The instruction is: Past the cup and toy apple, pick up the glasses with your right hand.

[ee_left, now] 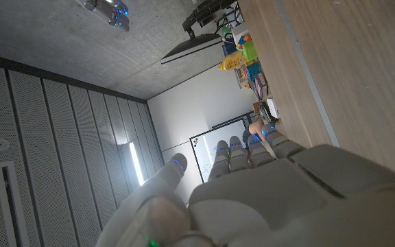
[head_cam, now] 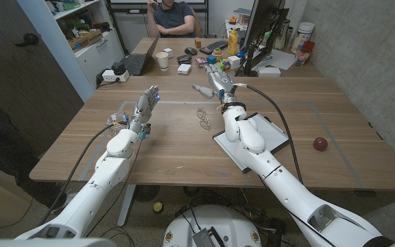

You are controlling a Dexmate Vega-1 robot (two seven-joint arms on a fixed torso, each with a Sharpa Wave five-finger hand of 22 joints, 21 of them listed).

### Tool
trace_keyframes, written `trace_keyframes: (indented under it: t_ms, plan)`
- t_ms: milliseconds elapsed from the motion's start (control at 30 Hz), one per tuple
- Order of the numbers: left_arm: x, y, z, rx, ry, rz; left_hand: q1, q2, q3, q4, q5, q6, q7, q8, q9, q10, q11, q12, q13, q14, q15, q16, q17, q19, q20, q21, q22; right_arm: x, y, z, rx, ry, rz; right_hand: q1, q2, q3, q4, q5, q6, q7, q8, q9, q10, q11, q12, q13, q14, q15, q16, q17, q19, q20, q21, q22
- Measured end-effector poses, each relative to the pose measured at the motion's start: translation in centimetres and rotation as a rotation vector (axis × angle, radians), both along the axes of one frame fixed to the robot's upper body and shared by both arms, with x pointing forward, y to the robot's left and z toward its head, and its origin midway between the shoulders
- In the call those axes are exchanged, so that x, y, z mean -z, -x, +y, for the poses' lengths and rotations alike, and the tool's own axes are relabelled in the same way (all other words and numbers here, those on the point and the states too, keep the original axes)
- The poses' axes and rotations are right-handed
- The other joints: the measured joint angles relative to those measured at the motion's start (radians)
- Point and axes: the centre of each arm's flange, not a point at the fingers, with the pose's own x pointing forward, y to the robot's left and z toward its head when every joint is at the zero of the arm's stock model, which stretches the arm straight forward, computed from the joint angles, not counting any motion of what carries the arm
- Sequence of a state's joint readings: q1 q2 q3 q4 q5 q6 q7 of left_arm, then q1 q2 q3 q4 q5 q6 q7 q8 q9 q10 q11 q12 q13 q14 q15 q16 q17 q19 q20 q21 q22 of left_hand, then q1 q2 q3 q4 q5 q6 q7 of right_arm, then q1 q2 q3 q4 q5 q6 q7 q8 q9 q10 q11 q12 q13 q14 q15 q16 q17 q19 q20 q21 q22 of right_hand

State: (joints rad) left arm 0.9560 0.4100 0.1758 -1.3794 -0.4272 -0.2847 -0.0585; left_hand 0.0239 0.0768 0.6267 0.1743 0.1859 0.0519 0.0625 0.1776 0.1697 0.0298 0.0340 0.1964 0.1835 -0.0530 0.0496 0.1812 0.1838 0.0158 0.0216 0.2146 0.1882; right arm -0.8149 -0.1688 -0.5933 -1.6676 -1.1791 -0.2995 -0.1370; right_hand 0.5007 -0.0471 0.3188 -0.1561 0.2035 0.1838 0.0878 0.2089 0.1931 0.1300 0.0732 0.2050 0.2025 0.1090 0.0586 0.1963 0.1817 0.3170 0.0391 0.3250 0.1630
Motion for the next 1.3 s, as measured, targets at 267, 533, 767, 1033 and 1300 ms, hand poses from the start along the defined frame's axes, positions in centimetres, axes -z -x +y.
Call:
trace_keyframes:
  t_ms: [267,533,767,1033,1300]
  plan:
    - [-0.1,-0.2,0.0,-0.001,0.001,0.000,0.000,0.000,-0.004,0.004,0.000,0.000,0.000,0.000,0.000,0.000,0.000,0.000,0.000,0.000,0.000,0.000,0.000,0.000,0.000,0.000,0.000,0.2,-0.7,0.1,0.020,0.014,0.024,0.000,0.000,-0.001,-0.001,0.004,0.000,0.000,0.000,0.000,0.000,0.000,0.000,0.000,0.007,-0.007,0.000,0.000,0.009,-0.009,-0.008,0.003]
    - [-0.3,-0.3,0.0,-0.002,-0.001,-0.001,0.000,0.000,-0.008,0.000,0.000,0.000,0.000,0.000,0.000,0.000,0.000,0.000,0.000,0.000,0.000,0.000,0.000,0.000,0.000,0.000,0.000,0.6,-1.0,0.3,0.030,0.028,0.052,0.007,-0.007,-0.006,0.003,0.004,0.004,-0.004,0.000,0.000,0.000,0.000,0.000,0.000,0.009,-0.009,0.000,0.000,0.016,-0.009,-0.008,0.003]
    - [-0.2,-0.3,0.0,-0.002,-0.001,0.002,0.000,0.000,-0.008,0.000,0.000,0.000,0.000,0.000,0.000,0.000,0.000,0.000,0.000,0.000,0.000,0.000,0.000,0.000,0.000,0.000,0.000,1.1,-1.3,0.6,0.033,0.044,0.076,0.007,-0.007,-0.014,0.012,0.004,0.005,-0.005,0.000,0.004,0.000,0.000,0.000,0.000,0.019,0.001,0.004,0.002,0.029,0.004,-0.011,0.002]
    - [-0.3,-0.3,-0.1,-0.001,-0.001,0.001,0.000,0.000,-0.008,0.000,0.000,0.000,0.000,0.000,0.000,0.000,0.000,0.000,0.000,0.000,0.000,0.000,-0.003,0.000,0.000,0.000,0.000,1.7,-1.6,0.8,0.042,0.057,0.097,0.007,-0.007,-0.022,0.014,0.005,0.011,-0.011,0.000,0.005,0.004,0.004,0.000,0.000,0.039,0.005,0.004,0.002,0.045,0.020,-0.015,0.002]
    - [-0.2,-0.1,0.0,-0.002,-0.001,-0.002,0.000,0.000,-0.011,0.003,0.000,0.000,0.000,0.000,0.000,0.000,0.000,0.000,0.000,0.000,0.000,0.000,-0.003,0.000,0.000,0.000,0.000,2.3,-2.2,1.4,0.052,0.073,0.118,0.007,-0.007,-0.025,0.012,0.008,0.021,-0.012,0.000,0.005,0.009,0.009,0.000,0.000,0.052,0.002,0.012,0.002,0.058,0.018,-0.015,0.002]
